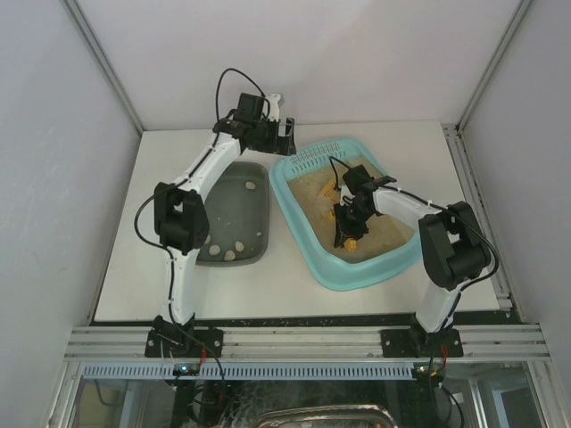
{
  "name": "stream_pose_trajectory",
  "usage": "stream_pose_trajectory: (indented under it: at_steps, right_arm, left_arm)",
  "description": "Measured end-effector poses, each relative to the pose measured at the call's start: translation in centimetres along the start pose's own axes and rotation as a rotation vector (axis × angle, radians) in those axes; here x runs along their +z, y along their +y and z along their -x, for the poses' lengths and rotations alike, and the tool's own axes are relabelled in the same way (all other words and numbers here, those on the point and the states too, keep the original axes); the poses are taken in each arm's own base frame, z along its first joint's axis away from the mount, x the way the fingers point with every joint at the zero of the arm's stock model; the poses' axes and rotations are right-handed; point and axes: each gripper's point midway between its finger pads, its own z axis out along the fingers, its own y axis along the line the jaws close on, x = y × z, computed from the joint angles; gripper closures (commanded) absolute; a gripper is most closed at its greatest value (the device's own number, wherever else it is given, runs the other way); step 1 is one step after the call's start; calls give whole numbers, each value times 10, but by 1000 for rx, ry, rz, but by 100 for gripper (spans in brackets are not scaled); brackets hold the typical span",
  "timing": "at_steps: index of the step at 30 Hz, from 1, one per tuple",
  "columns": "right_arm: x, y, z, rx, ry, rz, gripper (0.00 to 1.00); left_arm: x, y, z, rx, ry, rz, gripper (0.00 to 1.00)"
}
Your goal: Clean the litter box
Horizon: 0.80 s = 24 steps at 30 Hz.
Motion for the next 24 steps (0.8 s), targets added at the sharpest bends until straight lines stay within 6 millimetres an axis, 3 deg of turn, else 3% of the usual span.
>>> stream_pose_trajectory:
  at_steps: [7, 14, 20, 24]
  right_arm:
    - [16, 9, 22, -42, -1, -4, 100]
    - [33, 32, 38, -104, 4, 9, 100]
    - [37, 44, 37, -118, 6, 17, 100]
    - [39, 52, 39, -97, -6, 47, 100]
  left_arm:
    - [34, 15, -17, -101, 25, 14, 0]
    - [40, 26, -8, -209, -27, 10, 0]
    - [48, 25, -40, -309, 36, 2, 0]
    - [37, 18, -49, -339, 42, -6, 0]
